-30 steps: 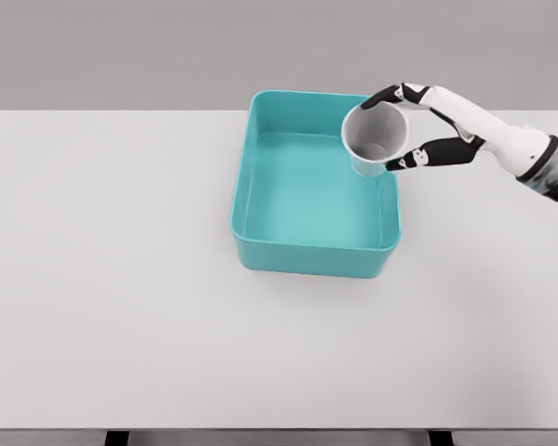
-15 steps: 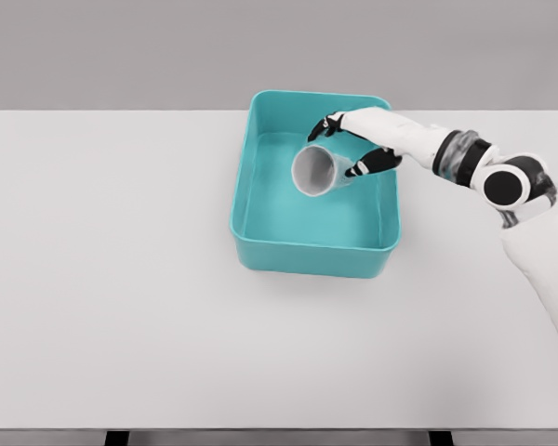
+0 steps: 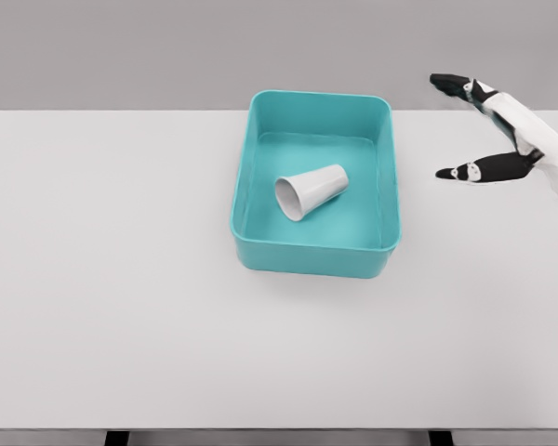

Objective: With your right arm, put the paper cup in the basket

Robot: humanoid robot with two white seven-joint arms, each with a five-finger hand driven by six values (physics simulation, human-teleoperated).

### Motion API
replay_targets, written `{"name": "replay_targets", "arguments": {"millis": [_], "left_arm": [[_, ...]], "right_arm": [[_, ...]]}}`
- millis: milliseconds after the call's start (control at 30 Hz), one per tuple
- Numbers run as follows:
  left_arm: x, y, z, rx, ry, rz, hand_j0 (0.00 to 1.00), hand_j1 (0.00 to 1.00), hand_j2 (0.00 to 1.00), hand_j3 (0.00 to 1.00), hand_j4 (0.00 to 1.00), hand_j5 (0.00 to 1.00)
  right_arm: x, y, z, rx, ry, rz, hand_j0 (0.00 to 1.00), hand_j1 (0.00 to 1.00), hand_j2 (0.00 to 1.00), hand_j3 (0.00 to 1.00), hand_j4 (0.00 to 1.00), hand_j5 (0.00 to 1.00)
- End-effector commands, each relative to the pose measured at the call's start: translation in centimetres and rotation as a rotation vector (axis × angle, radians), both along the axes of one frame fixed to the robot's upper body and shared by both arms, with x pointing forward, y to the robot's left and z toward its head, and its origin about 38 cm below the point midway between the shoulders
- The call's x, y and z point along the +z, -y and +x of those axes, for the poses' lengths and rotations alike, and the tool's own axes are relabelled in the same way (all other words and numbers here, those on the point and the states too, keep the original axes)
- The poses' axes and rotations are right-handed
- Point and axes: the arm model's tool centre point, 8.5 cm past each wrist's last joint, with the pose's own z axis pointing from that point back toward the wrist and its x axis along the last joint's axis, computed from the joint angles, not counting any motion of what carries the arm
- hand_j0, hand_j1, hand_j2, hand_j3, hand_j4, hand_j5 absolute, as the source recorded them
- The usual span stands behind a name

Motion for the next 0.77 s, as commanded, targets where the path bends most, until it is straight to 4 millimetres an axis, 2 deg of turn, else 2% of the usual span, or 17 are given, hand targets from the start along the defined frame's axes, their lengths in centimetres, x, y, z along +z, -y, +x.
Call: {"name": "replay_targets", "arguments": {"millis": [0, 33, 67, 233, 500, 600, 733], "left_arm": [[0.0, 0.0, 0.0, 0.0, 0.0, 0.0, 1.0, 1.0, 1.0, 1.0, 1.0, 1.0], [0.0, 0.0, 0.0, 0.0, 0.0, 0.0, 1.0, 1.0, 1.0, 1.0, 1.0, 1.0], [0.0, 0.0, 0.0, 0.0, 0.0, 0.0, 1.0, 1.0, 1.0, 1.0, 1.0, 1.0], [0.0, 0.0, 0.0, 0.0, 0.0, 0.0, 1.0, 1.0, 1.0, 1.0, 1.0, 1.0], [0.0, 0.0, 0.0, 0.0, 0.0, 0.0, 1.0, 1.0, 1.0, 1.0, 1.0, 1.0], [0.0, 0.0, 0.7, 0.004, 0.019, -0.001, 1.0, 1.0, 1.0, 1.0, 1.0, 1.0], [0.0, 0.0, 0.0, 0.003, 0.002, 0.0, 1.0, 1.0, 1.0, 1.0, 1.0, 1.0]], "right_arm": [[3.6, 4.0, -1.0, -0.068, 0.105, 0.075, 1.0, 1.0, 1.0, 1.0, 1.0, 1.0], [2.1, 5.0, -2.0, -0.083, 0.074, 0.044, 1.0, 1.0, 1.0, 1.0, 1.0, 1.0], [1.6, 5.1, -2.2, -0.085, 0.063, 0.033, 1.0, 1.0, 1.0, 1.0, 1.0, 1.0], [0.2, 5.3, -2.3, -0.114, 0.029, -0.041, 1.0, 1.0, 1.0, 1.0, 1.0, 1.0], [-0.3, 4.6, -2.1, -0.106, 0.019, -0.027, 1.0, 1.0, 1.0, 1.0, 1.0, 1.0], [-0.4, 4.6, -2.1, -0.109, 0.014, -0.026, 1.0, 1.0, 1.0, 1.0, 1.0, 1.0], [-0.8, 4.3, -2.1, -0.105, 0.011, -0.012, 1.0, 1.0, 1.0, 1.0, 1.0, 1.0]]}}
